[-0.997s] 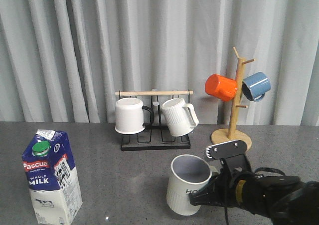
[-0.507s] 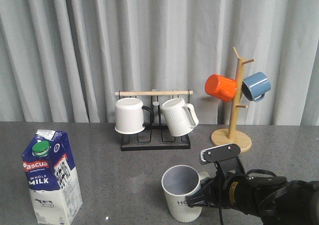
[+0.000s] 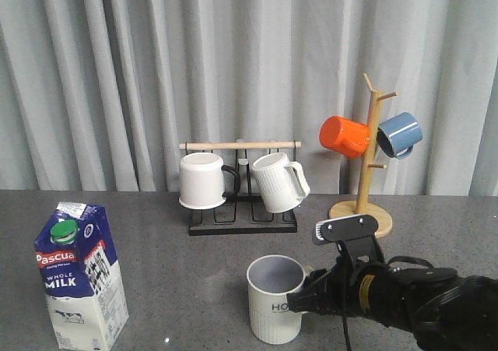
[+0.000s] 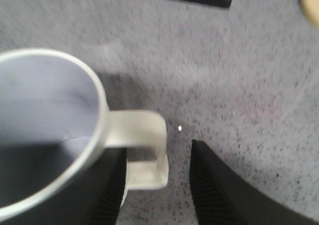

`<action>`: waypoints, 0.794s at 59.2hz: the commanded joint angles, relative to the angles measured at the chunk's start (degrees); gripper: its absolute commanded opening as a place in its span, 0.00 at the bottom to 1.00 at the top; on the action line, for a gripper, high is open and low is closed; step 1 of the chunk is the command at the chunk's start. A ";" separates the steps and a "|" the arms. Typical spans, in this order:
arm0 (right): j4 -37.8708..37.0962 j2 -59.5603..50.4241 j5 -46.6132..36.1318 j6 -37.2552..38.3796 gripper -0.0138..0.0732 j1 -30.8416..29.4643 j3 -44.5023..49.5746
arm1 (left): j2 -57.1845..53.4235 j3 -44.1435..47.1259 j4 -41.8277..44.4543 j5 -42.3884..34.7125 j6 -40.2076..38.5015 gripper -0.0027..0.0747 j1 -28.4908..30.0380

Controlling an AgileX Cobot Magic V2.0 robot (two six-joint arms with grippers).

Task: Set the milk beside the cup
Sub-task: 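Slide the white mug toward the table center with the right gripper, then release the mug and withdraw the right gripper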

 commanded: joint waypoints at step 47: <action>-12.81 -53.70 -12.24 11.61 0.14 -0.09 30.59 | 0.69 -1.76 -0.46 -2.90 -0.19 0.66 -0.07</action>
